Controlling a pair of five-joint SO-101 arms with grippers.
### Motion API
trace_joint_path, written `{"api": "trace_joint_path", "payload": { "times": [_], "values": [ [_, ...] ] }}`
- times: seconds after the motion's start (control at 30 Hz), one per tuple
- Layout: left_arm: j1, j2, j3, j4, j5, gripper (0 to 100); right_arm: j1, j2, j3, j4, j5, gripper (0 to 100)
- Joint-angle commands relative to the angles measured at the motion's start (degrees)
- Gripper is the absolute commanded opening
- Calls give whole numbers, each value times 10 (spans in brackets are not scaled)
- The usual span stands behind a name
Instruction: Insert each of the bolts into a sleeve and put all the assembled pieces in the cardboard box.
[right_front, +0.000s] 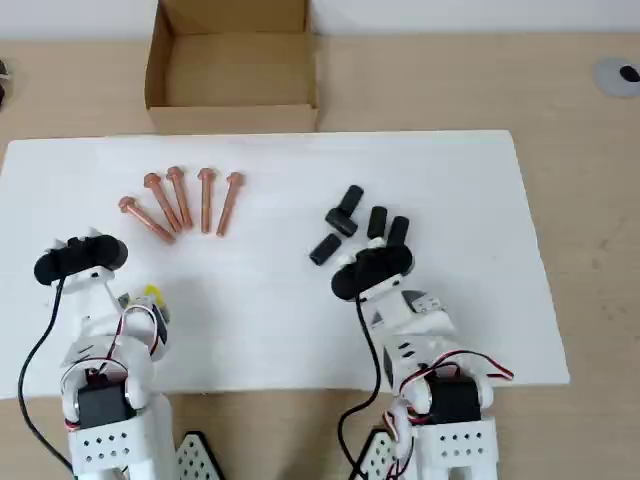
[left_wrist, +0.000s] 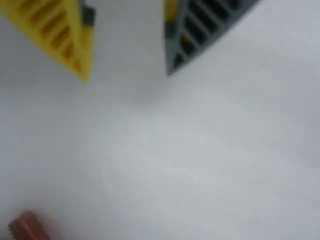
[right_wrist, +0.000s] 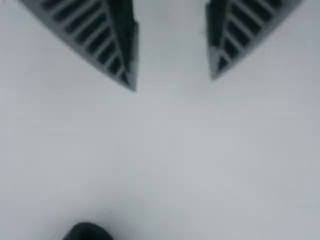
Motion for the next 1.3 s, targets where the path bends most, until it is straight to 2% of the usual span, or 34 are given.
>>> {"api": "trace_joint_path", "payload": {
  "times": [0.0,0.53,0.8,1.0,1.13,1.27],
  "values": [
    [-1,-6,-5,2,-4,115,-5,-63,0,-3,4,131],
    [1,-6,-5,2,-3,116,-8,-64,0,-4,4,133],
    [-4,-6,-5,1,-4,115,-6,-64,17,-65,0,133],
    [-2,-1,-18,5,-7,119,-6,-62,5,-63,-74,133],
    [-4,0,-62,37,-54,178,-4,-61,-35,-63,-74,133],
    [-4,0,-84,63,-57,200,7,-60,-88,-62,-75,132]
  ]
}}
